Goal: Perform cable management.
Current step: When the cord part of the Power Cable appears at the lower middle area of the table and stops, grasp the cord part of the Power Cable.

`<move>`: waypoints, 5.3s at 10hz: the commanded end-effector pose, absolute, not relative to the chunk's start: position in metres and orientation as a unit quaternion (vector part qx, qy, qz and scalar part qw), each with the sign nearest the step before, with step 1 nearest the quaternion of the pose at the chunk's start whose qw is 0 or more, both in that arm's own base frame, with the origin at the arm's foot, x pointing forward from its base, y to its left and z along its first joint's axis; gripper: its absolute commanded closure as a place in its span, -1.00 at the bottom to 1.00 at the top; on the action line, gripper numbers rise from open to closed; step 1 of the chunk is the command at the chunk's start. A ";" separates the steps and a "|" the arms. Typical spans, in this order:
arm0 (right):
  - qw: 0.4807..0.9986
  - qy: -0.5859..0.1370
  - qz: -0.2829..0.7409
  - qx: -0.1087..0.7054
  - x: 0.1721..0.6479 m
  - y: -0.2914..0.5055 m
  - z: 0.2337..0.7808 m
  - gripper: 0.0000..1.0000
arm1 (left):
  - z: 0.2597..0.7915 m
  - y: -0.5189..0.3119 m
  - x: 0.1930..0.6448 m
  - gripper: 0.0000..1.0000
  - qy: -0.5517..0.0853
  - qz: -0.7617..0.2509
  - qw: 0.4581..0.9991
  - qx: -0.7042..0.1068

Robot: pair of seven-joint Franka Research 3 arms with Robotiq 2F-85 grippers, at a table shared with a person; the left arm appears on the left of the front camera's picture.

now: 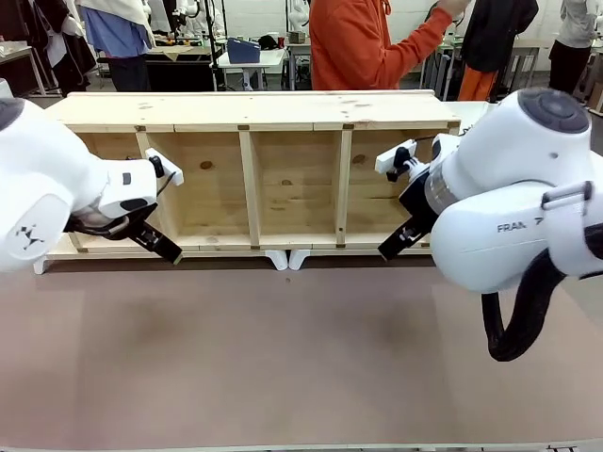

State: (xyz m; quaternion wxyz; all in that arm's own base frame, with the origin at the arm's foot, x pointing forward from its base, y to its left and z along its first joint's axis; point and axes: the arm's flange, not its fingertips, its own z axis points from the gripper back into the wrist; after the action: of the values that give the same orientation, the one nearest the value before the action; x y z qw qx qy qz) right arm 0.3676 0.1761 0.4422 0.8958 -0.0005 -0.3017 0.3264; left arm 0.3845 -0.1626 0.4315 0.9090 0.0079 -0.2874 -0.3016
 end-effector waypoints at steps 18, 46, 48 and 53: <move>0.884 -0.392 0.249 -0.046 0.259 0.154 0.584 -1.00 | 0.573 -0.151 0.293 -1.00 -0.386 -0.225 0.893 0.045; 0.884 -0.392 0.249 -0.046 0.259 0.154 0.584 -1.00 | 0.573 -0.151 0.293 -1.00 -0.386 -0.225 0.893 0.045; 0.884 -0.392 0.249 -0.046 0.259 0.154 0.584 -1.00 | 0.573 -0.151 0.293 -1.00 -0.386 -0.225 0.893 0.045; 0.884 -0.392 0.249 -0.046 0.259 0.154 0.584 -1.00 | 0.573 -0.151 0.293 -1.00 -0.386 -0.225 0.893 0.045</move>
State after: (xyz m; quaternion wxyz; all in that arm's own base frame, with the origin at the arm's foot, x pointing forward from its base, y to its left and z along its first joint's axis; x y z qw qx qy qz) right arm 0.2597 0.1534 0.5849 0.8840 -0.0431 -0.3951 0.2462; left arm 0.2953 -0.1511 0.5721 0.8930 0.0384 -0.3891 -0.2227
